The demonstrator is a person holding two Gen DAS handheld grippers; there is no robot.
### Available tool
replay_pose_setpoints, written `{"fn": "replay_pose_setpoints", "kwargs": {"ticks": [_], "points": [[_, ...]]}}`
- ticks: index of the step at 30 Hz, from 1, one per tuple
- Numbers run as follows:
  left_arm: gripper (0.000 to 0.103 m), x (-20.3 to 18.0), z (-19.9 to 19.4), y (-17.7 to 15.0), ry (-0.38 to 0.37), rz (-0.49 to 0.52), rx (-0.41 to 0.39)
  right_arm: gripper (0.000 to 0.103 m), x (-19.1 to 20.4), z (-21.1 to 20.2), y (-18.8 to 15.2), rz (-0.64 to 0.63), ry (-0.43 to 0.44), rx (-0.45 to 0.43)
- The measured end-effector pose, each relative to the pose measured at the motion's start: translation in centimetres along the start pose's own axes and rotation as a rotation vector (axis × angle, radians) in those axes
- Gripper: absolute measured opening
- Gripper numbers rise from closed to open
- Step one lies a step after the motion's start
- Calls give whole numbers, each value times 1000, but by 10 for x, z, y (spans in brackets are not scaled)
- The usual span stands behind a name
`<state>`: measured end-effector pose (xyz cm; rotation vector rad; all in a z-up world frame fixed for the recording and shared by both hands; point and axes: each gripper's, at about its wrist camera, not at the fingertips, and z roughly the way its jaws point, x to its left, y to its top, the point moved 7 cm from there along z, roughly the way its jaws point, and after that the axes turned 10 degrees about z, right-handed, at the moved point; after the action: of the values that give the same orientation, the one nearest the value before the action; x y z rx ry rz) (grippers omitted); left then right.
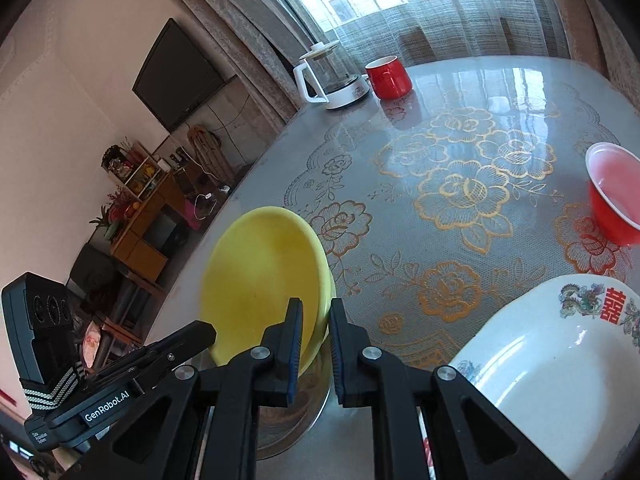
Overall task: Organize plates and bowls
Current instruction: 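Carry the yellow bowl over the steel bowl and lower it in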
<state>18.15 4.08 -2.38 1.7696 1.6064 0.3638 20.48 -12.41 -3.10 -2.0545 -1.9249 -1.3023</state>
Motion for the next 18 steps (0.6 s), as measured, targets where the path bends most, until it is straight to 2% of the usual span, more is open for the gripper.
{"fn": "replay_pose_setpoints", "kwargs": {"ticks": [8, 18], "points": [[13, 24, -9, -28, 29, -33, 18, 13, 17, 19, -29, -40, 6, 77], [13, 35, -7, -49, 41, -55, 44, 15, 19, 41, -52, -76, -40, 154]]}}
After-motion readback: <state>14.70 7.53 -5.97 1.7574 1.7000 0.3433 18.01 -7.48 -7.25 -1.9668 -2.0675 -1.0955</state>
